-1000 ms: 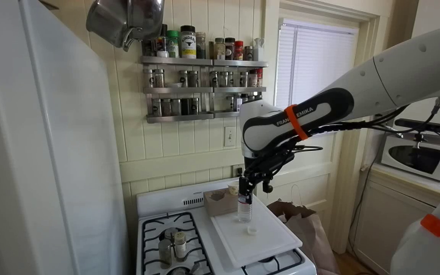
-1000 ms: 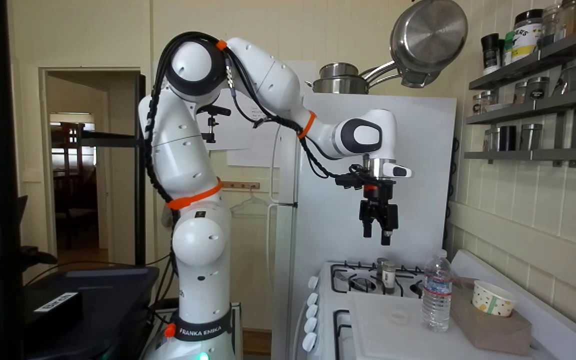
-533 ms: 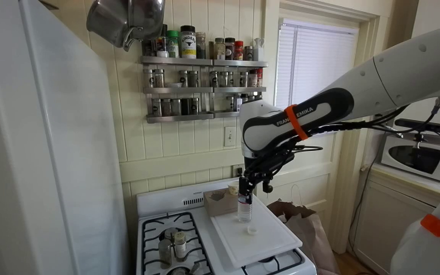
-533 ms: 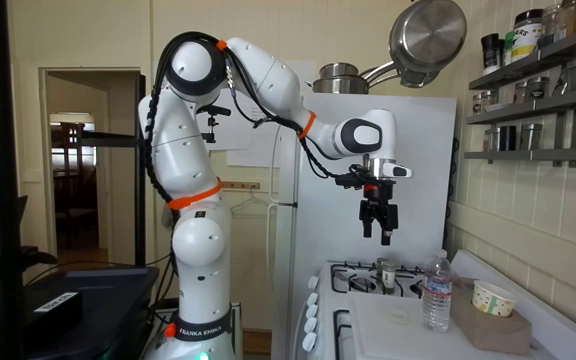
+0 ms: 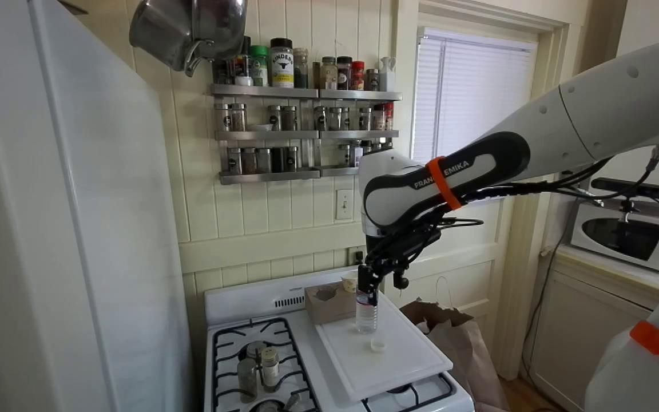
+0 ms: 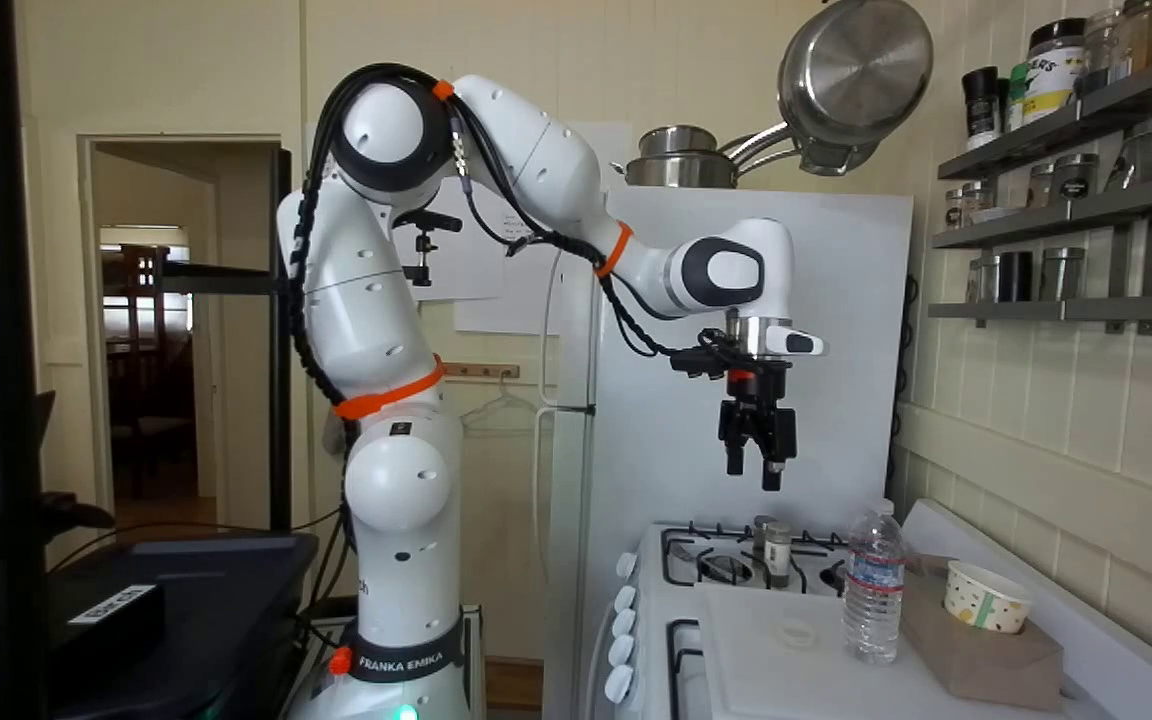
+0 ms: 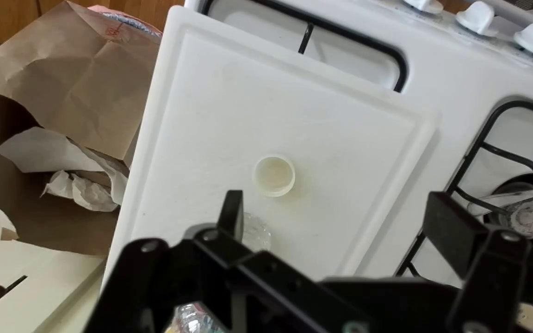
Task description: Put the clear bottle in the cupholder
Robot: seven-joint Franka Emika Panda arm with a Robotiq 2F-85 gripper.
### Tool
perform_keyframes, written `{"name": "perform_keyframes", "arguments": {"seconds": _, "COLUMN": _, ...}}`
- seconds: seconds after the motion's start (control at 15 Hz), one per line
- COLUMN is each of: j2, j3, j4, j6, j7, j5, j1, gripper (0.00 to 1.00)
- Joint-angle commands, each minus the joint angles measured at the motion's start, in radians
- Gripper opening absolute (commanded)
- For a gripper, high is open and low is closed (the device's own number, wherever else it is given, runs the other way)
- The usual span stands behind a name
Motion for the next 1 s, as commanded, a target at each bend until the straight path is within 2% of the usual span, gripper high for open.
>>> {"name": "perform_keyframes", "arguments": {"seconds": 0.0, "j2": -0.035, "j3": -0.006, "j4": -0.014, "j6": 0.007, "j7": 0.082, "j5": -0.089, "j1": -0.036, "gripper": 1.00}}
{"name": "perform_keyframes", "arguments": {"seconds": 0.2, "j2": -0.066, "j3": -0.032, "j4": -0.028, "j6": 0.038, "j7": 0.127, "j5": -0.193, "j1": -0.084, "gripper": 1.00}}
{"name": "perform_keyframes", "arguments": {"seconds": 0.33, "j2": -0.062, "j3": -0.062, "j4": -0.019, "j6": 0.076, "j7": 0.146, "j5": -0.209, "j1": -0.112, "gripper": 1.00}}
{"name": "perform_keyframes", "arguments": {"seconds": 0.6, "j2": -0.037, "j3": -0.137, "j4": -0.001, "j6": 0.262, "j7": 0.075, "j5": -0.109, "j1": -0.111, "gripper": 1.00}}
{"name": "perform_keyframes", "arguments": {"seconds": 0.73, "j2": -0.043, "j3": -0.180, "j4": -0.020, "j6": 0.383, "j7": -0.023, "j5": -0.055, "j1": -0.096, "gripper": 1.00}}
{"name": "perform_keyframes", "arguments": {"seconds": 0.8, "j2": -0.033, "j3": -0.203, "j4": -0.016, "j6": 0.396, "j7": -0.118, "j5": -0.016, "j1": -0.074, "gripper": 1.00}}
{"name": "perform_keyframes", "arguments": {"seconds": 0.87, "j2": -0.037, "j3": -0.156, "j4": 0.000, "j6": 0.345, "j7": -0.017, "j5": -0.070, "j1": -0.117, "gripper": 1.00}}
{"name": "perform_keyframes", "arguments": {"seconds": 0.93, "j2": -0.036, "j3": -0.164, "j4": 0.002, "j6": 0.350, "j7": -0.039, "j5": -0.060, "j1": -0.116, "gripper": 1.00}}
